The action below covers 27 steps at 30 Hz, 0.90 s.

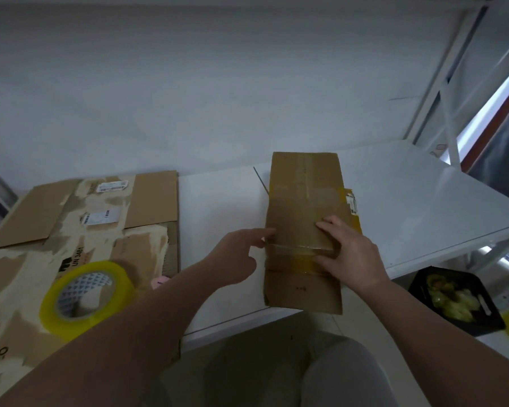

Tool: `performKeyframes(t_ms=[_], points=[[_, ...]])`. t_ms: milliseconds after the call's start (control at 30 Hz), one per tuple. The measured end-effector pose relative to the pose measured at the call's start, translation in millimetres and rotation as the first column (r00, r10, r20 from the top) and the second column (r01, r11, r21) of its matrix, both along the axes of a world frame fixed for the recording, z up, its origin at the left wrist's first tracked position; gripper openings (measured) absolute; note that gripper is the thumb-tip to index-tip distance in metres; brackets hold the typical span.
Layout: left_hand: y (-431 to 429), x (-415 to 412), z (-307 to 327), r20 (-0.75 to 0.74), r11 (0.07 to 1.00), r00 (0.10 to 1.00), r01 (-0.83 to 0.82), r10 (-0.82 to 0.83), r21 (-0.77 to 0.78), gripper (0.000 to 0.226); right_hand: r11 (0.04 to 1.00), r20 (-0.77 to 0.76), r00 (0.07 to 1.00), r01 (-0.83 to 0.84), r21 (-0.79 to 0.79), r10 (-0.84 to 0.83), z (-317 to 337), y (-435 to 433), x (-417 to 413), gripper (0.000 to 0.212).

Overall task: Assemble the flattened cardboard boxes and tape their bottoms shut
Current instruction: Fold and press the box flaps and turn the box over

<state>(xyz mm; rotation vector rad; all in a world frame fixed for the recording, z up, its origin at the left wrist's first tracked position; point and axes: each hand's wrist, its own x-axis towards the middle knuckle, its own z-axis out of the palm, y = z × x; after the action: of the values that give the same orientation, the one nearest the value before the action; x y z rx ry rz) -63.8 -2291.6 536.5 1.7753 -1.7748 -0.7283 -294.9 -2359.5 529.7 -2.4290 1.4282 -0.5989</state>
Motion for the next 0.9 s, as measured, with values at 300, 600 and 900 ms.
performKeyframes(t_ms=[300,600,900], points=[[-39,-22,-1,0.341,0.984,0.923,0.178,-0.175,0.022,0.068,0.984,-0.008,1.000,0.023,0.179,-0.022,-3,-14,-25,0.070],[-64,-24,-1,0.613,0.960,0.748,0.269,-0.255,0.071,0.087,0.985,-0.100,0.992,-0.054,0.162,0.071,-1,-25,-32,0.073],[-66,-24,-11,0.647,0.965,0.737,0.261,-0.196,-0.005,0.076,0.986,-0.107,0.991,-0.062,0.154,0.079,-5,-26,-30,0.078]])
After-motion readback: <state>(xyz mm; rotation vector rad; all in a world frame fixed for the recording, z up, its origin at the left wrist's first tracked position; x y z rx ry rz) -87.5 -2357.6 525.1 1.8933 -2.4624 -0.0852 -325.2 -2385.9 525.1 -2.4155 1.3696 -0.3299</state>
